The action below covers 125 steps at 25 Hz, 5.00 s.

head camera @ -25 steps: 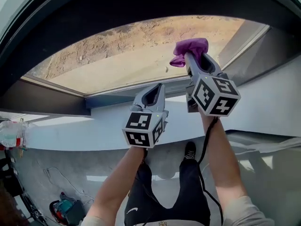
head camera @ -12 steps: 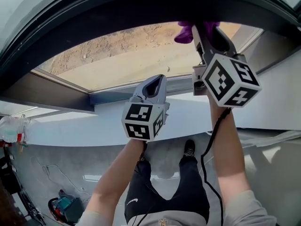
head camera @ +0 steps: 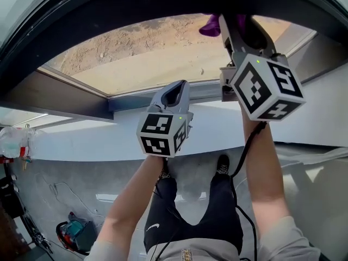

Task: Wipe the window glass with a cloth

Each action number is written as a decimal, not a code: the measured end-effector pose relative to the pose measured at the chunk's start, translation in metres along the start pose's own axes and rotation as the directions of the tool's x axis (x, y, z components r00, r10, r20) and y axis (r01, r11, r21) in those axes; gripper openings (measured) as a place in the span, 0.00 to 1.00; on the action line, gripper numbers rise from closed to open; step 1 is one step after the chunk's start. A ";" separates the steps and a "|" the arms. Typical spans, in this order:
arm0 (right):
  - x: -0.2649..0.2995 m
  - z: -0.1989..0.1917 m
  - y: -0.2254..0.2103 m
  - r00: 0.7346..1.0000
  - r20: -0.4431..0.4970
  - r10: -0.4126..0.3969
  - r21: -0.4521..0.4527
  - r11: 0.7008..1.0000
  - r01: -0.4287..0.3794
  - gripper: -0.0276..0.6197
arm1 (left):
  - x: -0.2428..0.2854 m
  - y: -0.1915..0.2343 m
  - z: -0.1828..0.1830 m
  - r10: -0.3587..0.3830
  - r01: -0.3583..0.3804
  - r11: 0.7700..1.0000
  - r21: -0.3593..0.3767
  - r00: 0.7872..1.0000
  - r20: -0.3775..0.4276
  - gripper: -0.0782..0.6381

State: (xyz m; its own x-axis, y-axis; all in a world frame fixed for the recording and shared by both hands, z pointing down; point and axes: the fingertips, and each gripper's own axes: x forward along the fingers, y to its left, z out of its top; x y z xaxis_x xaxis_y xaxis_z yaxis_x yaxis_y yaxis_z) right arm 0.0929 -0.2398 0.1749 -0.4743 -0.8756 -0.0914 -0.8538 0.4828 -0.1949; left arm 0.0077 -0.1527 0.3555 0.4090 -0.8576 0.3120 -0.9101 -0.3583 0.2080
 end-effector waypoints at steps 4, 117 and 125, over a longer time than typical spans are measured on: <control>-0.005 -0.014 -0.005 1.000 0.006 -0.007 -0.009 1.000 0.007 0.27 | -0.002 0.008 -0.009 0.008 -0.008 1.000 -0.004 1.000 -0.006 0.11; 0.055 -0.142 0.153 0.972 -0.180 0.149 0.112 0.985 -0.130 0.27 | -0.109 0.137 -0.022 0.112 -0.113 0.993 -0.023 0.994 -0.013 0.11; 0.042 -0.267 0.125 0.937 -0.336 0.100 0.128 0.990 -0.060 0.27 | -0.091 0.154 -0.090 0.114 -0.121 0.991 -0.059 0.988 -0.101 0.11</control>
State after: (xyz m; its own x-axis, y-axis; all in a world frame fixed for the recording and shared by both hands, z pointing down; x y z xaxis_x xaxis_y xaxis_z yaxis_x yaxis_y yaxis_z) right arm -0.0908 -0.2127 0.4071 -0.6016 -0.7670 0.2232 -0.7895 0.5283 -0.3123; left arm -0.1637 -0.0962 0.4422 0.3069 -0.8510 0.4261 -0.9473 -0.2300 0.2229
